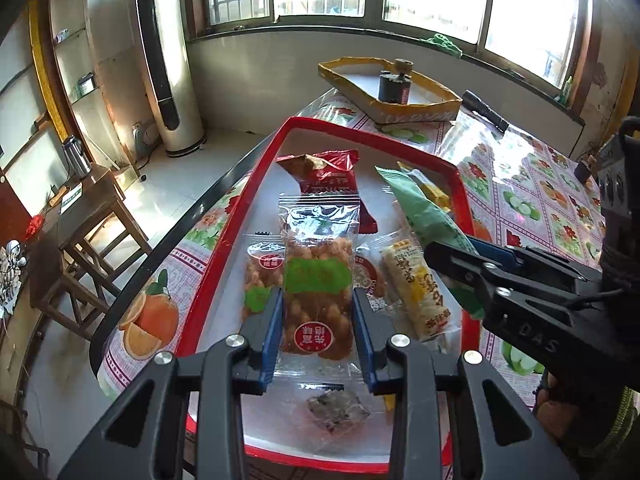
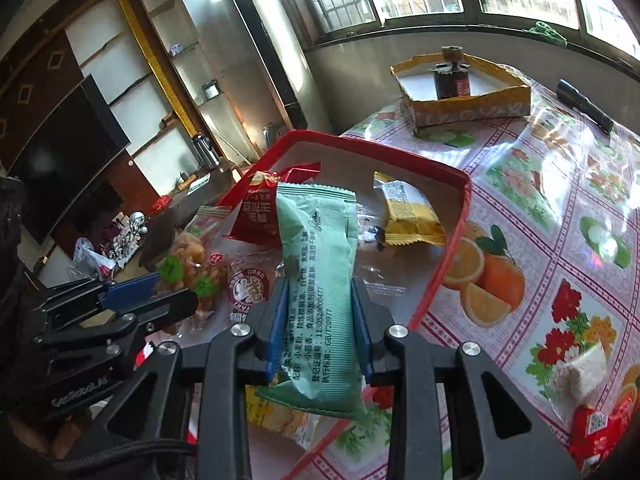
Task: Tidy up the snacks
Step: 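Release the peanut bag into the tray with the left tool while the right tool drops the green bar, then move both tools back over the remaining snacks on the table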
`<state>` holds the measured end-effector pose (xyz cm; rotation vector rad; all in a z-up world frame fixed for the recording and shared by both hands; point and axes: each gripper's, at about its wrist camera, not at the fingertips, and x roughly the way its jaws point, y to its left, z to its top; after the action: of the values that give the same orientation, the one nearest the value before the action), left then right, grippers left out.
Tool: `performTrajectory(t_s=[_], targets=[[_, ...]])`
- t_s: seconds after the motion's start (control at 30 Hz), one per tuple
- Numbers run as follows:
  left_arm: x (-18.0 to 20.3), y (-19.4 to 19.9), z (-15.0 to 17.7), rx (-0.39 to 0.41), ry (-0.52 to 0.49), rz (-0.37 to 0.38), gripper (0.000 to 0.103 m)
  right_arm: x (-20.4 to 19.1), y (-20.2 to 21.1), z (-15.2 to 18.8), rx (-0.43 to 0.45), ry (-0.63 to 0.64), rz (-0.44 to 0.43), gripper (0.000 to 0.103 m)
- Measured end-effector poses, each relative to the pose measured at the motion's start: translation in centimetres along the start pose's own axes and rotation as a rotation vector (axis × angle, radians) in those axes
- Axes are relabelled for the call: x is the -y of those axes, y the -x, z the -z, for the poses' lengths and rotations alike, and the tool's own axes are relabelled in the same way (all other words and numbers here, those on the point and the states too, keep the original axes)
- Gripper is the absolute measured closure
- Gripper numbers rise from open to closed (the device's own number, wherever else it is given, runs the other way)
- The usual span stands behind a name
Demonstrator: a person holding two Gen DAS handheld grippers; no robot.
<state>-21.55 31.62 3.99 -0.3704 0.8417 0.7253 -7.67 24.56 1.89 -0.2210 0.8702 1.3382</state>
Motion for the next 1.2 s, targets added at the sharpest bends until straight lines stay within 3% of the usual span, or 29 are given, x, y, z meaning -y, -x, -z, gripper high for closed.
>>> performTrajectory(t_s=[0.33, 0.6, 0.77, 1.2], targets=[[-0.9, -2.1, 0.3, -0.061, 0.025, -0.012, 0.070, 0.3, -2.4, 0.2, -0.032, -0.008, 0.011, 0.067], [-0.7, -1.4, 0.3, -0.056, 0.027, -0.019, 0.061, 0.8, -1.3, 0.3, -0.016, -0.041, -0.010, 0.052], [0.1, -0.2, 0.0, -0.031, 0.017, -0.008, 0.052, 1.4, 0.8, 0.9, 0.020, -0.061, -0.016, 0.052], [5.7, 1.0, 0.4, -0.032, -0.079, 0.092, 0.051, 6.9, 10.7, 6.4, 0.122, -0.207, 0.101, 0.051]])
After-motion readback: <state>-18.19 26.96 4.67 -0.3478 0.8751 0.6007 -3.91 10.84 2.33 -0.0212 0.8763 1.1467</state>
